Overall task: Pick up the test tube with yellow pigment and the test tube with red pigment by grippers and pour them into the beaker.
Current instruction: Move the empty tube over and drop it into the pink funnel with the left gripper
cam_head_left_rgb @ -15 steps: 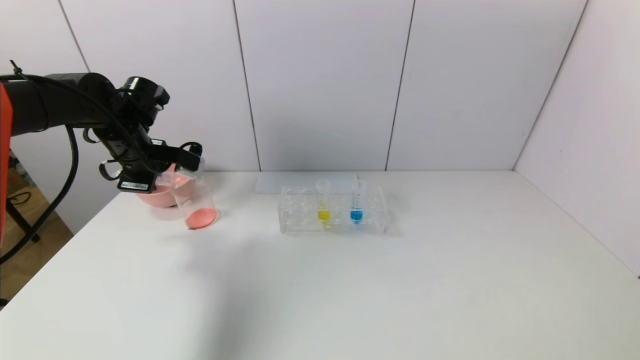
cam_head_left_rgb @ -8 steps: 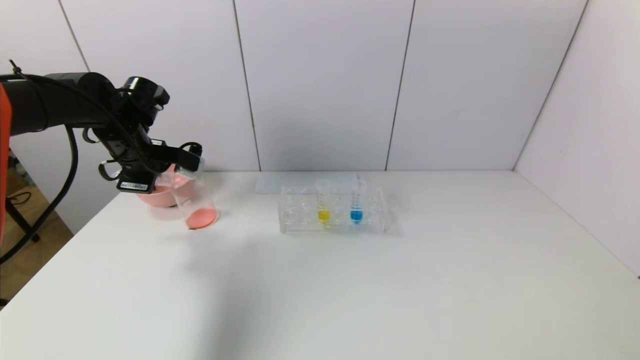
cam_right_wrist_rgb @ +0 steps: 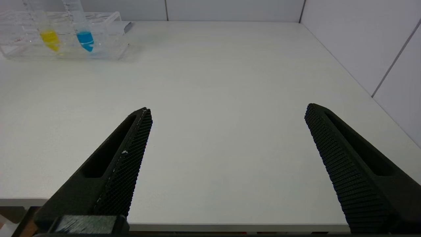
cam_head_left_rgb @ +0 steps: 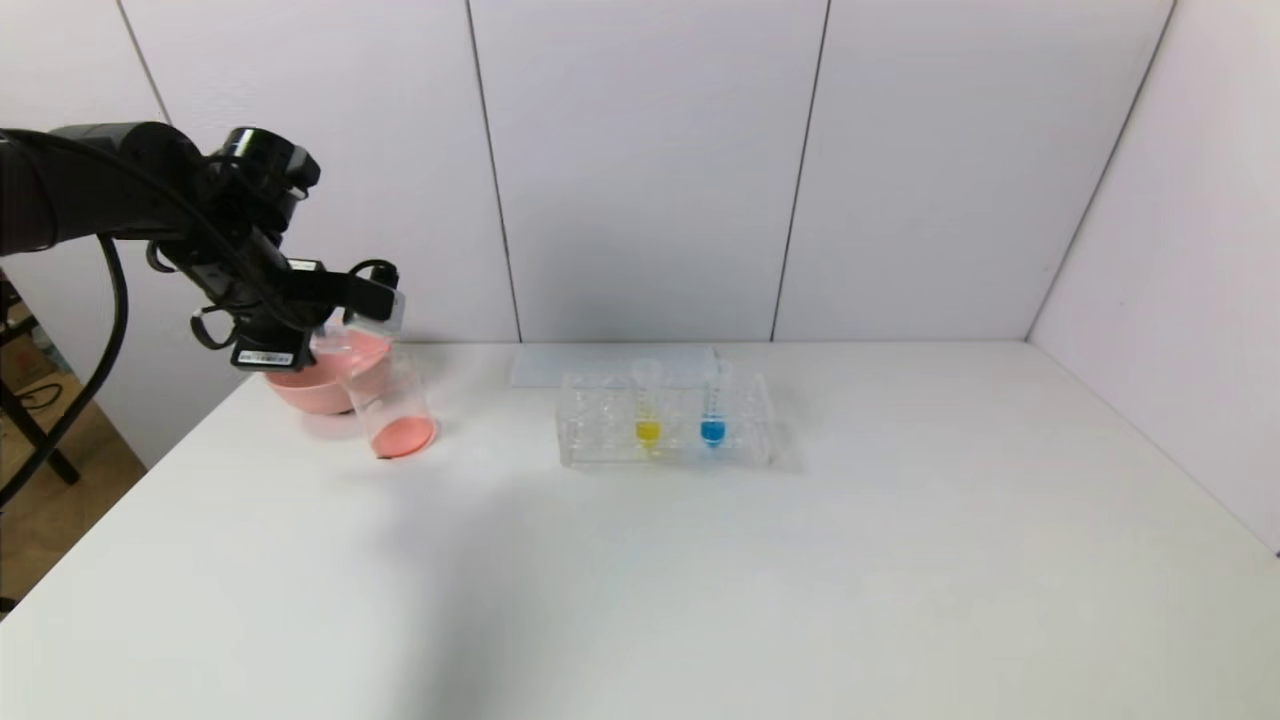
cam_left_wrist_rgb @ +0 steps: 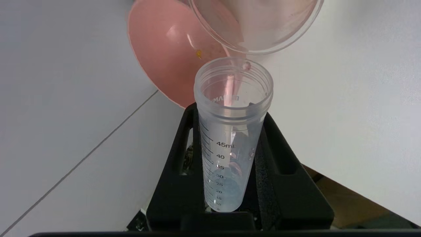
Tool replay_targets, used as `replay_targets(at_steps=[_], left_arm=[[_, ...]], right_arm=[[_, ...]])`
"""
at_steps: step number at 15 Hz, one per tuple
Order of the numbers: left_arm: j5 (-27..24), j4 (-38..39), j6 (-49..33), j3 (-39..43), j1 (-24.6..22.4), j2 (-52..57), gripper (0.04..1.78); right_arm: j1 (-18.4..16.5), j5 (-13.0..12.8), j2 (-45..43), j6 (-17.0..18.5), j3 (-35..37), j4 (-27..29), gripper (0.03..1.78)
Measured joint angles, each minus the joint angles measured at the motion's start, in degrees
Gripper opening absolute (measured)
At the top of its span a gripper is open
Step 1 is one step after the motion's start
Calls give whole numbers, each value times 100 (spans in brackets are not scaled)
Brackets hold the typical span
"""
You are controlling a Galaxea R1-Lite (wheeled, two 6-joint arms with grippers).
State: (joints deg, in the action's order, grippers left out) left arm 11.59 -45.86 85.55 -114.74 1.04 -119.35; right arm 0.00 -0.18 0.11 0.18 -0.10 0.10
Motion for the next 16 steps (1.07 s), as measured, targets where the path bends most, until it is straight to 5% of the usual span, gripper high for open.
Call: replay_targets(at_steps=[5, 11, 16], left_arm=[[-730, 345, -769, -4, -104, 336, 45], [-1551, 1401, -3143, 2, -304, 573, 45], [-2178, 1543, -4579, 5, -600, 651, 45]], right_arm=[[0, 0, 0, 0, 0, 0, 170], [0, 0, 0, 0, 0, 0, 170], [0, 0, 0, 0, 0, 0, 170]])
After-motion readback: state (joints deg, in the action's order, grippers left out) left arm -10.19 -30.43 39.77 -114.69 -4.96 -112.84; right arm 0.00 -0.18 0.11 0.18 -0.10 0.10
